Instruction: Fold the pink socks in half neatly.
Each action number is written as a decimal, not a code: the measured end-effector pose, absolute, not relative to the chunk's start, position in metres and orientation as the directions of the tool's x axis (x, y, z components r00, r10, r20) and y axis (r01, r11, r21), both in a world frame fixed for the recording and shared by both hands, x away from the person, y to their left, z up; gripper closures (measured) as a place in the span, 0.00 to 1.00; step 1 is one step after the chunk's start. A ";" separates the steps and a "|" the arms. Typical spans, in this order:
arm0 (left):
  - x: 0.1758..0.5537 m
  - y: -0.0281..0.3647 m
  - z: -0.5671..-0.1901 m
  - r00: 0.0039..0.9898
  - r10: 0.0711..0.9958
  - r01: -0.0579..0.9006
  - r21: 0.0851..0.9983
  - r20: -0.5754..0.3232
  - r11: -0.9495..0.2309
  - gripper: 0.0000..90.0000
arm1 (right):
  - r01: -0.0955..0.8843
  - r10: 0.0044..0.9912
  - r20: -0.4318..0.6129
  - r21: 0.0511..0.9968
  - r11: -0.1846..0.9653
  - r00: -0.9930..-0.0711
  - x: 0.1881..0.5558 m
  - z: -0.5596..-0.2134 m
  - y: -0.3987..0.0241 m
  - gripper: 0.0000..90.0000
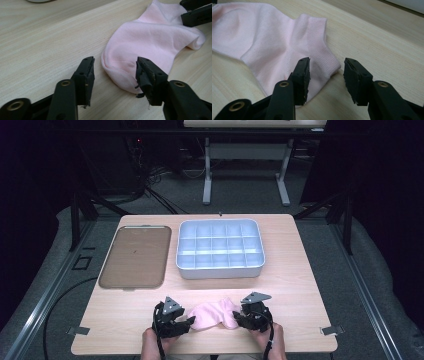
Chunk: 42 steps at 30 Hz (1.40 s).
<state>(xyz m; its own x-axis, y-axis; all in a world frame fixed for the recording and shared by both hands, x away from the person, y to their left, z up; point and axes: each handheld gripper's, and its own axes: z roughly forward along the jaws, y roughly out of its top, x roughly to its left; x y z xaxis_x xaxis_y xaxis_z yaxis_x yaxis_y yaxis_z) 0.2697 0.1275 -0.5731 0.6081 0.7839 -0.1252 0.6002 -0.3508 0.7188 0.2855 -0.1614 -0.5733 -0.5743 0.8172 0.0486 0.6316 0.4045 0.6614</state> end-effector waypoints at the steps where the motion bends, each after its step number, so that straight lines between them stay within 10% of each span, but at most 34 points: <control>1: 0.270 0.128 -0.574 0.611 0.782 0.600 0.717 -0.122 -0.356 0.58 | 0.633 0.819 0.049 0.661 0.403 -0.572 0.285 -0.573 -0.161 0.62; 23: 0.276 0.151 -0.591 0.634 0.743 0.582 0.765 -0.215 -0.276 0.87 | 0.638 0.814 0.071 0.661 0.395 -0.577 0.283 -0.574 -0.160 0.78; 42: 0.276 0.151 -0.591 0.630 0.749 0.583 0.763 -0.208 -0.278 0.90 | 0.654 0.800 0.149 0.671 0.350 -0.581 0.283 -0.575 -0.164 0.92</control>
<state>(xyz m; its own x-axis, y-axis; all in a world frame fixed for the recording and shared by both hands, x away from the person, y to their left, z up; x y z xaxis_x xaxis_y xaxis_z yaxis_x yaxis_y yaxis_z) 0.2764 0.1512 -0.5911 0.6295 0.7485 -0.2083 0.5832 -0.2781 0.7632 0.2832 -0.1641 -0.5754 -0.5806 0.8004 0.1490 0.6541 0.3496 0.6708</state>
